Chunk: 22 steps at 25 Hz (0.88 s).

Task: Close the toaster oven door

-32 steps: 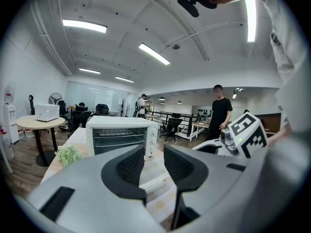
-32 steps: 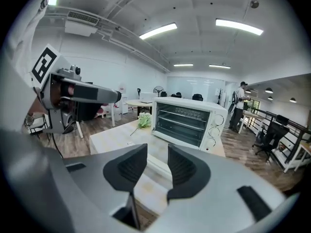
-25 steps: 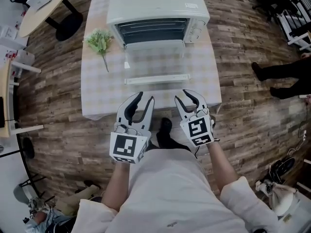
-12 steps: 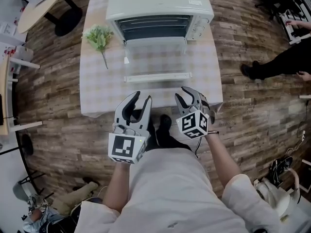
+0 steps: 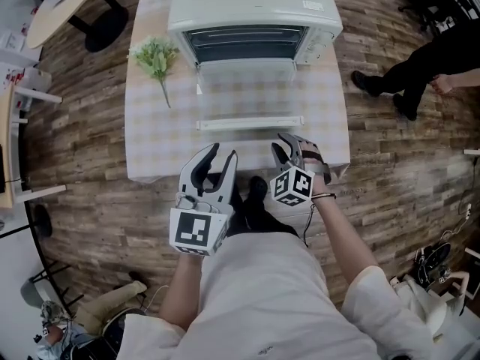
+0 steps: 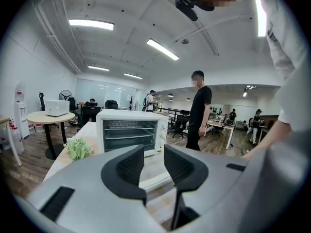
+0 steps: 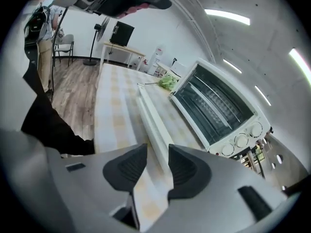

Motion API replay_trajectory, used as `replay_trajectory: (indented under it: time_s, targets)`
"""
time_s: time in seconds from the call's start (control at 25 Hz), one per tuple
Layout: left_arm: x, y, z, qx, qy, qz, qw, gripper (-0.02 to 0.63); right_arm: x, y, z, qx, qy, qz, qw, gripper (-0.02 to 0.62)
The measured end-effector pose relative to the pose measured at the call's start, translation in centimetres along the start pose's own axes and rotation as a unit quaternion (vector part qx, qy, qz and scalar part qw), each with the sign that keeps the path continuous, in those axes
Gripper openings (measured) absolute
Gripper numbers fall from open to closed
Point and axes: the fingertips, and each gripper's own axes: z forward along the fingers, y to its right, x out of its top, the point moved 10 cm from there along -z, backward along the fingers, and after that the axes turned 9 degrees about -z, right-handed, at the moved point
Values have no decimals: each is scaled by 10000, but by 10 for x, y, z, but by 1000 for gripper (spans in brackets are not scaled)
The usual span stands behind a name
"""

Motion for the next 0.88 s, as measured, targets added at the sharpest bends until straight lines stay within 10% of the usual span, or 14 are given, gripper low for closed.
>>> replay_trajectory:
  time_s: [0.88]
  targets:
    - [-2,-27,-3,146,-75,-112,9998,107,-9,-13,55,59,-696,-466,9965,123]
